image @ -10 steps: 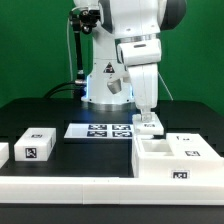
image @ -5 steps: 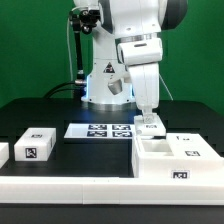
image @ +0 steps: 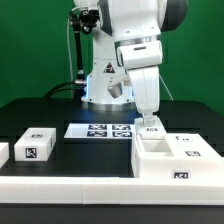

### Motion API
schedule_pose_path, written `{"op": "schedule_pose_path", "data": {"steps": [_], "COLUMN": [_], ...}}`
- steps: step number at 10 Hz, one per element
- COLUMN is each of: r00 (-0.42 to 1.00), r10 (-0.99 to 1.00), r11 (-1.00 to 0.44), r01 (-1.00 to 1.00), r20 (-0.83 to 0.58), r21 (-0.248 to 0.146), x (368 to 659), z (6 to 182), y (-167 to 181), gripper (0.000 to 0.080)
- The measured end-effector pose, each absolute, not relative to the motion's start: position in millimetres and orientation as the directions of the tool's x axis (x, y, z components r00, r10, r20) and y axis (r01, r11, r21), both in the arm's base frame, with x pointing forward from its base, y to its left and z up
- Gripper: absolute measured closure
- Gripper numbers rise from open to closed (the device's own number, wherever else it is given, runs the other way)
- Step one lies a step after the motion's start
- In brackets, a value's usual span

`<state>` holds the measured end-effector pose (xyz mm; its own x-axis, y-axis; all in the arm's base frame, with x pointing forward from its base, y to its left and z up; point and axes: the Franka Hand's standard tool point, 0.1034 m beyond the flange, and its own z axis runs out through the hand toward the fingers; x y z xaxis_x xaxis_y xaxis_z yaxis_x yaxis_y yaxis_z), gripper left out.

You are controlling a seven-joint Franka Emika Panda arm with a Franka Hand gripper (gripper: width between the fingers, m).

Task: Assemble cabinet

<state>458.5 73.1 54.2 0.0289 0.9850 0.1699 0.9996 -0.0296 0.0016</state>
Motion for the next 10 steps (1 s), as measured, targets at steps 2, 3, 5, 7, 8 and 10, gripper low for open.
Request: {"op": "schedule_pose_path", "data": {"steps": [2,3,5,7,8,10], "r00": [0.031,0.036,0.036,0.038,0.033,0.031], "r10": [0.985,0.986,0.986,0.986,0.985,0.984], "r11": [-0.031,-0.036,-0.034,-0.035,-0.032,-0.029], "r01": [1.000,0.999,0.999,0.999,0.999,1.000], "r20": [0.168,0.166,0.163,0.165,0.169,0.175], "r21": [-0.002,-0.007,-0.015,-0.017,-0.012,-0.009], "x": [459.8,461.9,462.0,463.2,466.4,470.7], "z": [54.6,56.0,56.6,56.6,57.1,56.1], "y": [68.6,65.4,65.1,67.6,70.8,72.3], "gripper": [0.0737,0.0737,0.0737,0.0737,0.0737,0.0737]}}
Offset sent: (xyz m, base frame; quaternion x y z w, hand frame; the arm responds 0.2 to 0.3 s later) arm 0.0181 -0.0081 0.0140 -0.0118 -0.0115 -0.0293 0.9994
